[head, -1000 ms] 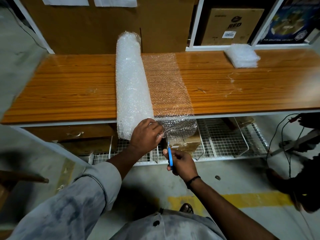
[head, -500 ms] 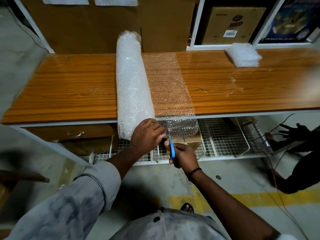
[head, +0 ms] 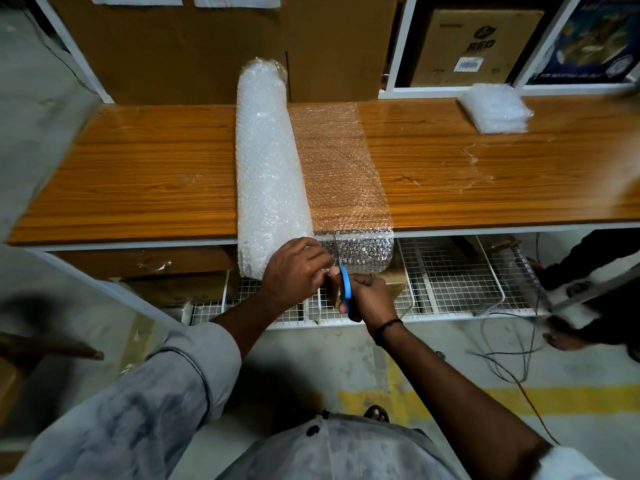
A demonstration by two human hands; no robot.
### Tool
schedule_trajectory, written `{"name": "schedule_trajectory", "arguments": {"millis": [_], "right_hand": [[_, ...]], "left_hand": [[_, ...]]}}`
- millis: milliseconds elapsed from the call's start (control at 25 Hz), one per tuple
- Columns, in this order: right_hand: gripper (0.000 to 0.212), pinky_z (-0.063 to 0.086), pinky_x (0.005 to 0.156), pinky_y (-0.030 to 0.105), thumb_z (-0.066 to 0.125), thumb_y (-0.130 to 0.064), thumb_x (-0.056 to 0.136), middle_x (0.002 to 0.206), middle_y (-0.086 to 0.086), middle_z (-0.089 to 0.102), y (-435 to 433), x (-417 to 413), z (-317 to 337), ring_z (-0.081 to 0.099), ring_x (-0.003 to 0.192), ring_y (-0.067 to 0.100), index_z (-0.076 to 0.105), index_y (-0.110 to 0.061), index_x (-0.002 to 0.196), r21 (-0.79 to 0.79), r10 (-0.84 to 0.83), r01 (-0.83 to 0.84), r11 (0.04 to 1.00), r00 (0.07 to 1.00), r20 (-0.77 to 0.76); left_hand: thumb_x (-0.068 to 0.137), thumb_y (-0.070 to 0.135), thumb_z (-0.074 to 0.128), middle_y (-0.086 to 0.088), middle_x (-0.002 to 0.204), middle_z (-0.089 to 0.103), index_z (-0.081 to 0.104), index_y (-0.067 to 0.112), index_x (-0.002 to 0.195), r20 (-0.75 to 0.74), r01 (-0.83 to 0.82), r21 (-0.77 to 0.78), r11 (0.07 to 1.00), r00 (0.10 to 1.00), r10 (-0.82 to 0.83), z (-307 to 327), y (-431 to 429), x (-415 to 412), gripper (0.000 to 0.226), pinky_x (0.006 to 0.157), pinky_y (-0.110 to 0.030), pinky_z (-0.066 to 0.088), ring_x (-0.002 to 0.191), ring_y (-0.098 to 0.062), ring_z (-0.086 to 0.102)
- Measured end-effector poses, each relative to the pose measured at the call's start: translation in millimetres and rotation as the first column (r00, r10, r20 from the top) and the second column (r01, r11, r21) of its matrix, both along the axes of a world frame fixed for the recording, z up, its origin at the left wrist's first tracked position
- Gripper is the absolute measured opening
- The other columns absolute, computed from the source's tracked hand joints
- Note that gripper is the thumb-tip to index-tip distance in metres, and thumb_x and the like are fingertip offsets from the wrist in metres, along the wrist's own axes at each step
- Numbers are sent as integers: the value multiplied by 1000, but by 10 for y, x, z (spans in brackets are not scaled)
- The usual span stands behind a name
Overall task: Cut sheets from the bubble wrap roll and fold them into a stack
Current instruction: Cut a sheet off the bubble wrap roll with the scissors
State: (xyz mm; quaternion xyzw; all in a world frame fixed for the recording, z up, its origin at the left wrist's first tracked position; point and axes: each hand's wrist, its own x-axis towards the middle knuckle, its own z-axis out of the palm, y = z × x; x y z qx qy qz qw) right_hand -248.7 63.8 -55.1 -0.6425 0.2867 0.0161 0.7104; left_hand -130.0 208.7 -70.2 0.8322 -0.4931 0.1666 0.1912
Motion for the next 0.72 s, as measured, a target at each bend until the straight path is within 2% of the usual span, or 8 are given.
{"name": "schedule_trajectory", "arguments": {"millis": [120,280,400,560,720], "right_hand": [[31,28,43,20,80,-38,88,59,7,57,-3,56,-34,52,47,19,77,-9,79,-2,6,-6,1000,1000,20],[30,30,45,22,80,-41,88,61,14,59,-19,108,-18,53,49,22,78,-16,72,-22,5,-5,1000,1000,25],[31,31,45,22,78,-45,89,57,12,61,-44,163,16,53,50,23,78,-21,70,-42,1,-1,999,1000,7],[27,34,43,18,79,-38,90,57,-1,63,-62,205,34,55,47,17,77,-15,76,-26,15,-15,1000,1000,19],[33,36,43,19,80,-39,88,58,-4,62,-86,244,24,57,49,15,78,-6,87,-7,6,-6,1000,1000,-2]], "left_hand": [[74,13,81,-1,100,75,75,15,93,1,24,-30,999,1000,-24,10,7,19,21,84,-35,49,101,-25,65],[77,12,75,-2,101,75,76,13,96,9,48,-40,998,999,-48,2,6,56,19,85,-33,48,102,-24,64],[79,13,75,-2,101,75,76,12,99,-5,29,-38,999,1000,-30,-11,-5,73,20,82,-33,49,102,-23,65],[81,14,74,-2,99,76,77,12,98,-16,34,-71,997,999,-35,-12,21,96,18,79,-32,50,100,-22,66],[80,16,75,-4,98,77,78,11,97,-14,44,-78,996,999,-46,-22,49,131,18,77,-30,50,97,-22,68]]}}
